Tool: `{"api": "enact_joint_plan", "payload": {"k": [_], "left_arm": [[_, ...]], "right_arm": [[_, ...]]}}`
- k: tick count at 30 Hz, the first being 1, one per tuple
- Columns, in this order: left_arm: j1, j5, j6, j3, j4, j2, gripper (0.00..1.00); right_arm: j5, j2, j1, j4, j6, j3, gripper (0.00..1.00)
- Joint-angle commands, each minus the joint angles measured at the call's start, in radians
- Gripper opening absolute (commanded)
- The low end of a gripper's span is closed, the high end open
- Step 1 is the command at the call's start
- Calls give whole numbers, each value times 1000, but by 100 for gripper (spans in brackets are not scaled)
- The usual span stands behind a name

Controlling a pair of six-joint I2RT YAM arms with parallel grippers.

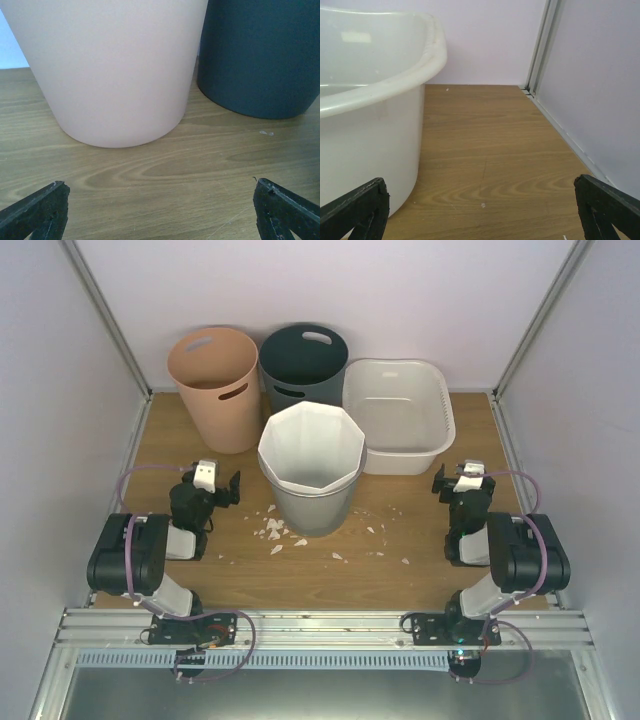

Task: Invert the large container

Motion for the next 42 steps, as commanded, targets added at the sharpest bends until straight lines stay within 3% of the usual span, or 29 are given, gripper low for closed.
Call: {"api": "enact_joint_plan", "payload": {"k": [1,14,18,23,32,37,42], "left_arm": [[-5,-9,16,10,98,7,99],[-6,-11,22,13,136,8,99],[-7,-12,25,12,144,9,99],[-7,-12,26,13,148,10,99],[-7,-12,26,14,147,9,99],[-7,-12,26,14,147,10,99],[-6,-10,25,14,147,10,99]], "right_arm": [[-4,2,-13,57,6,14,100],[-6,2,-18,79,8,15,100],[61,-39,-17,53,44,11,100],[140,-62,39,226,-25,-71,100],[280,-426,52,-557,55,228,100],[215,-540,51,-912,375,372,100],[73,-510,88,-1249,908,510,71]]}}
